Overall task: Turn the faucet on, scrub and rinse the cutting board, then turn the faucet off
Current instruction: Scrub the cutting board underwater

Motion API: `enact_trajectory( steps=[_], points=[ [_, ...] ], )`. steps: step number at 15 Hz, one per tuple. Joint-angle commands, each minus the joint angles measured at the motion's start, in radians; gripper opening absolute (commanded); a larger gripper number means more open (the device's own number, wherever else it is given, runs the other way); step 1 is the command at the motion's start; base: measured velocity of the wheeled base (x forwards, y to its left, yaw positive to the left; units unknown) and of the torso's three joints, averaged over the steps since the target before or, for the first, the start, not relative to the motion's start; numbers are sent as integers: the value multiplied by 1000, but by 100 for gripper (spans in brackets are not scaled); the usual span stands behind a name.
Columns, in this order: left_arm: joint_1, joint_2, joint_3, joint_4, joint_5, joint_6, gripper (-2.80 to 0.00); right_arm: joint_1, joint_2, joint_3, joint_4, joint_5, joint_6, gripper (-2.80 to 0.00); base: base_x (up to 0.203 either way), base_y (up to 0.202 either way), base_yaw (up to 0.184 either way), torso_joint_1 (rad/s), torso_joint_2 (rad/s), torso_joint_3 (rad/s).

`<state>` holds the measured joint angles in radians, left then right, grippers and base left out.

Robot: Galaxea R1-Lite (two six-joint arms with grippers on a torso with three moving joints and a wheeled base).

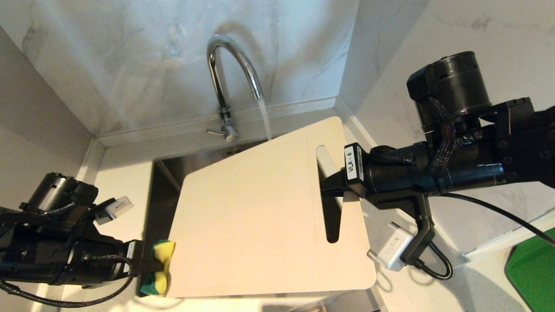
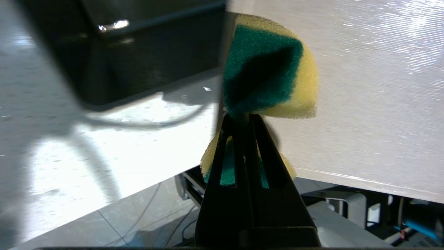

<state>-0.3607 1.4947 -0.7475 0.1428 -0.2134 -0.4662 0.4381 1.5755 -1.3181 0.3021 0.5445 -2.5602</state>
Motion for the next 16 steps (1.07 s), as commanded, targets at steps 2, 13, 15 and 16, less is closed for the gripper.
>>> enact_trajectory(
  steps=[2, 13, 15, 16],
  points=[
    [83, -60, 48, 0, -9, 33, -280, -7, -2, 0, 3, 2, -15, -280, 0, 0, 0, 0, 0, 0],
    [146, -101, -387, 200, -96, 8, -280, -23, 78, 33, -49, -7, -18, -280, 0, 0, 0, 0, 0, 0],
    [143, -98, -425, 205, -161, -19, -280, -34, 110, 0, -58, -16, -21, -280, 0, 0, 0, 0, 0, 0],
    [143, -87, -439, 205, -174, -21, -280, -45, 125, -6, -59, -22, -24, -280, 0, 0, 0, 0, 0, 0]
  ],
)
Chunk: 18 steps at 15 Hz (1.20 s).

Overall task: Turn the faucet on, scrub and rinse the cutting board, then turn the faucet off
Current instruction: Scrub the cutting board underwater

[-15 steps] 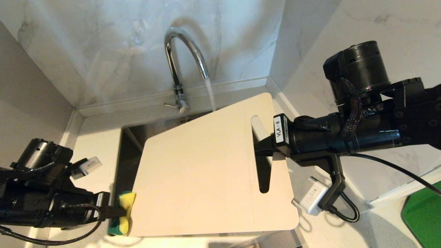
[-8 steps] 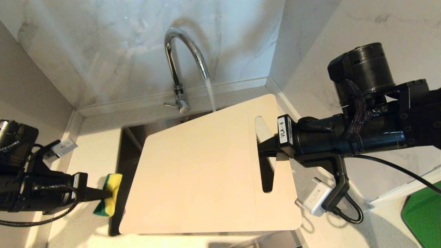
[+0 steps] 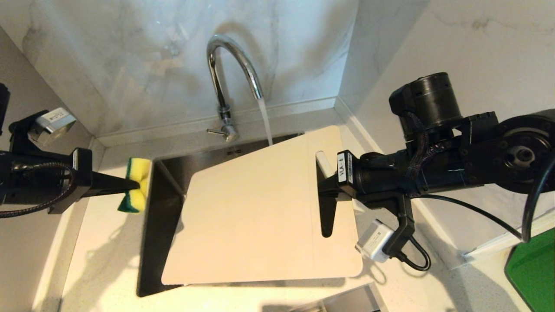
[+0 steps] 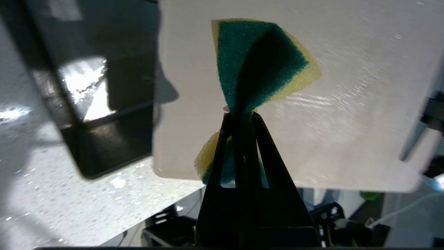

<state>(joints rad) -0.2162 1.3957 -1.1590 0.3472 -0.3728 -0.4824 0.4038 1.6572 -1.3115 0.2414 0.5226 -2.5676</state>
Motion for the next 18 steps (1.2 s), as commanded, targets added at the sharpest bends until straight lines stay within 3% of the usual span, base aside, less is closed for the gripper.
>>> enact_trajectory(
  steps=[1, 5, 10, 18],
  points=[
    [-3, 22, -37, 0, -20, -7, -280, -13, 62, -19, 2, -2, -24, -280, 0, 0, 0, 0, 0, 0],
    [-3, 62, -63, -9, -65, -2, -280, -38, 112, -46, 10, -26, -48, -280, 0, 0, 0, 0, 0, 0],
    [-5, 86, -107, -10, -109, -5, -280, -71, 175, -188, 111, -52, -89, -280, 0, 0, 0, 0, 0, 0],
    [-3, 110, -105, -26, -109, -8, -280, -71, 258, -337, 149, -61, -91, -280, 0, 0, 0, 0, 0, 0]
  ],
)
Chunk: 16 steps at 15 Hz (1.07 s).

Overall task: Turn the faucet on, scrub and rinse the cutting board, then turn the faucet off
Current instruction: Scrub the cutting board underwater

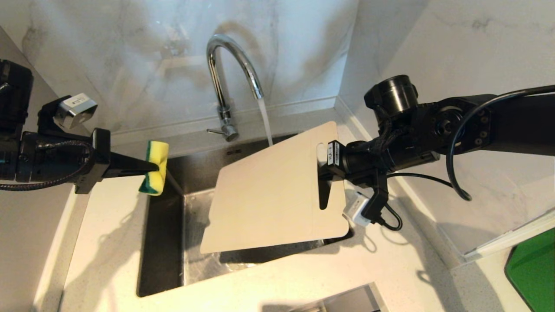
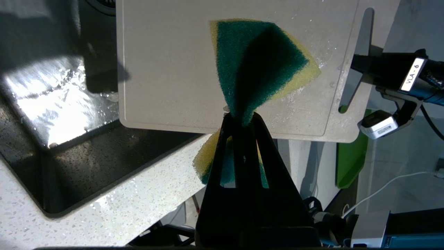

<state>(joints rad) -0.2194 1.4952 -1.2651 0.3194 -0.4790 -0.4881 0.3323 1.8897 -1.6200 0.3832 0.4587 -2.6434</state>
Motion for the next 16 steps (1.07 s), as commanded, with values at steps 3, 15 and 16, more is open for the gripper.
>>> enact_trajectory(
  steps=[3, 15, 16],
  points=[
    [0, 22, 1, -6, -6, -15, -280, 1, 59, -92, 28, 3, -16, -280, 0, 0, 0, 0, 0, 0],
    [0, 40, 7, -17, -7, -17, -280, -13, 140, -220, 72, 3, -16, -280, 0, 0, 0, 0, 0, 0],
    [0, 40, 7, -17, -12, -17, -280, -15, 140, -221, 72, 3, -17, -280, 0, 0, 0, 0, 0, 0]
  ],
)
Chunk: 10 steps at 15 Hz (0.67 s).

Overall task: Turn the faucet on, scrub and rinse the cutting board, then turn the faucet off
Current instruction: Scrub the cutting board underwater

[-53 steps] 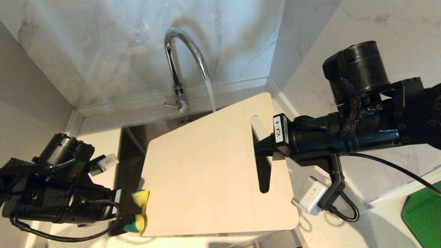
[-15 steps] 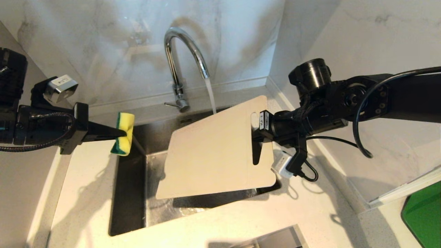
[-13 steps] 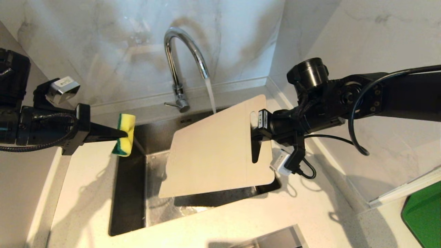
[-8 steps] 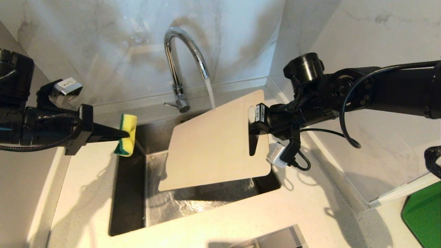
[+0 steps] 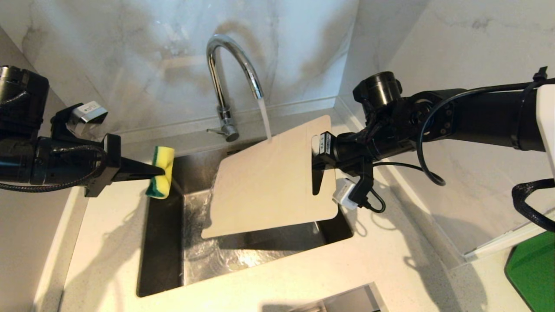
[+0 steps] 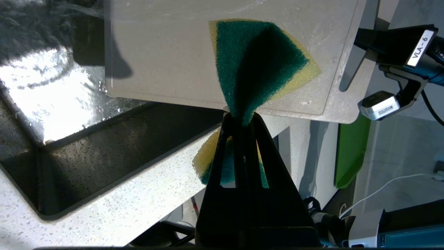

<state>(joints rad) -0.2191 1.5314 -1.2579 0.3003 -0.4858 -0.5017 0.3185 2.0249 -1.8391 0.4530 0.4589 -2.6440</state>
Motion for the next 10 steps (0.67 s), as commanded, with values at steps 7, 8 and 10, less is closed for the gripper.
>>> enact_trajectory(
  steps=[7, 8, 10],
  points=[
    [6, 15, -3, 2, -8, -4, -280, -1, 20, -14, 3, 3, -16, -280, 0, 0, 0, 0, 0, 0],
    [6, 15, -3, 2, -8, -5, -280, -1, 25, -18, 2, 3, -16, -280, 0, 0, 0, 0, 0, 0],
    [6, 16, -6, 1, -8, -3, -280, -1, 35, -37, 3, 3, -16, -280, 0, 0, 0, 0, 0, 0]
  ],
)
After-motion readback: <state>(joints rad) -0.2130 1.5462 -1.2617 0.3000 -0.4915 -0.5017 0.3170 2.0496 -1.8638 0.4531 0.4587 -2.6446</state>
